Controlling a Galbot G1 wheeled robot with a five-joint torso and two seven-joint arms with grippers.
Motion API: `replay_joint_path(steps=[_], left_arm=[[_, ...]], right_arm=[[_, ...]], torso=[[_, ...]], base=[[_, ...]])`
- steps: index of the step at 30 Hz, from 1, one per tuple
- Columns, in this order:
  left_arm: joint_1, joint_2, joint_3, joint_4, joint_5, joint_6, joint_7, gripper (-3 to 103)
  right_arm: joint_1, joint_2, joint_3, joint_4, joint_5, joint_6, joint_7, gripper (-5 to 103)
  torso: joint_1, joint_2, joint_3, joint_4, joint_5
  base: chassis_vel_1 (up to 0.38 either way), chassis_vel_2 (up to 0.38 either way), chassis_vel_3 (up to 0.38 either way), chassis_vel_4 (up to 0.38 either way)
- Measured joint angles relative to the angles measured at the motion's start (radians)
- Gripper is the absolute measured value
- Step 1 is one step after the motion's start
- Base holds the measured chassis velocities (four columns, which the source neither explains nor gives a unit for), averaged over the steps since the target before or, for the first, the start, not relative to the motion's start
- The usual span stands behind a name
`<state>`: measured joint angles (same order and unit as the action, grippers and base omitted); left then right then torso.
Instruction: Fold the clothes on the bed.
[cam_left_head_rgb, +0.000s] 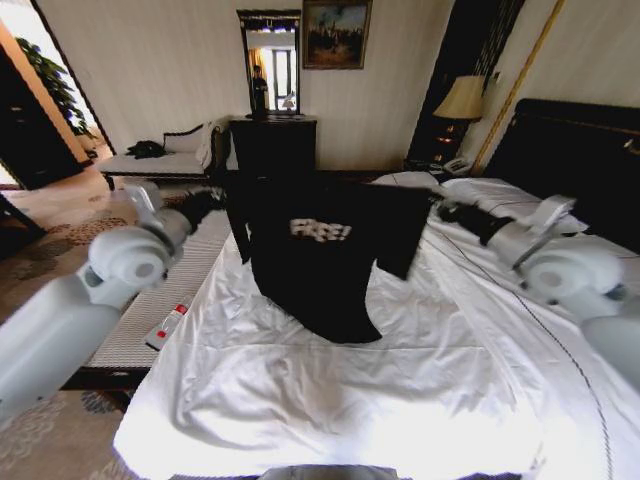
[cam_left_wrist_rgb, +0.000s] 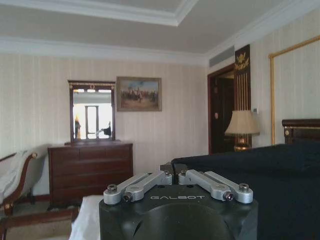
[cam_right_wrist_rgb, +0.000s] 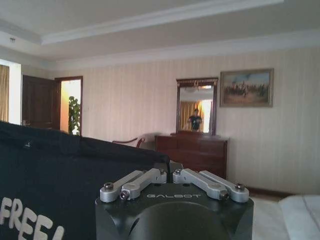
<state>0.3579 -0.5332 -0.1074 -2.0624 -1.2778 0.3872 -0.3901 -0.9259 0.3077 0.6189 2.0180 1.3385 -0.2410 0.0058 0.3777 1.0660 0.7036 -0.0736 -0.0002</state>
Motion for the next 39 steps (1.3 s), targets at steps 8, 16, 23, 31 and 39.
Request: replay_joint_path(steps=[8, 16, 23, 31, 39], left_arm=[[-0.110, 0.042, 0.001, -0.010, -0.077, 0.016, -0.015, 0], [-0.299, 0.075, 0.050, -0.012, -0.178, 0.030, -0.042, 0], [-0.324, 0.115, 0.039, -0.050, -0.228, 0.034, -0.054, 0], [-0.141, 0.233, -0.127, -0.204, -0.282, 0.021, -0.057, 0], [-0.024, 0.370, -0.360, -0.318, -0.387, 0.008, -0.060, 0]], right_arm=[[0.061, -0.070, 0.033, 0.021, 0.078, -0.002, 0.047, 1], [0.215, -0.134, 0.028, 0.016, 0.181, -0.024, 0.085, 1], [0.236, -0.147, 0.037, 0.034, 0.219, -0.032, 0.106, 1], [0.227, -0.142, 0.053, 0.167, 0.289, -0.062, 0.176, 1], [0.308, -0.149, 0.087, 0.276, 0.475, -0.112, 0.282, 1]], torso=[[0.000, 0.000, 0.000, 0.0004, 0.0002], [0.000, 0.000, 0.000, 0.0002, 0.0004], [0.000, 0.000, 0.000, 0.0001, 0.0002], [0.000, 0.000, 0.000, 0.0007, -0.0002], [0.000, 0.000, 0.000, 0.0003, 0.0004]], base=[[0.000, 0.000, 0.000, 0.000], [0.000, 0.000, 0.000, 0.000], [0.000, 0.000, 0.000, 0.000], [0.000, 0.000, 0.000, 0.000], [0.000, 0.000, 0.000, 0.000]])
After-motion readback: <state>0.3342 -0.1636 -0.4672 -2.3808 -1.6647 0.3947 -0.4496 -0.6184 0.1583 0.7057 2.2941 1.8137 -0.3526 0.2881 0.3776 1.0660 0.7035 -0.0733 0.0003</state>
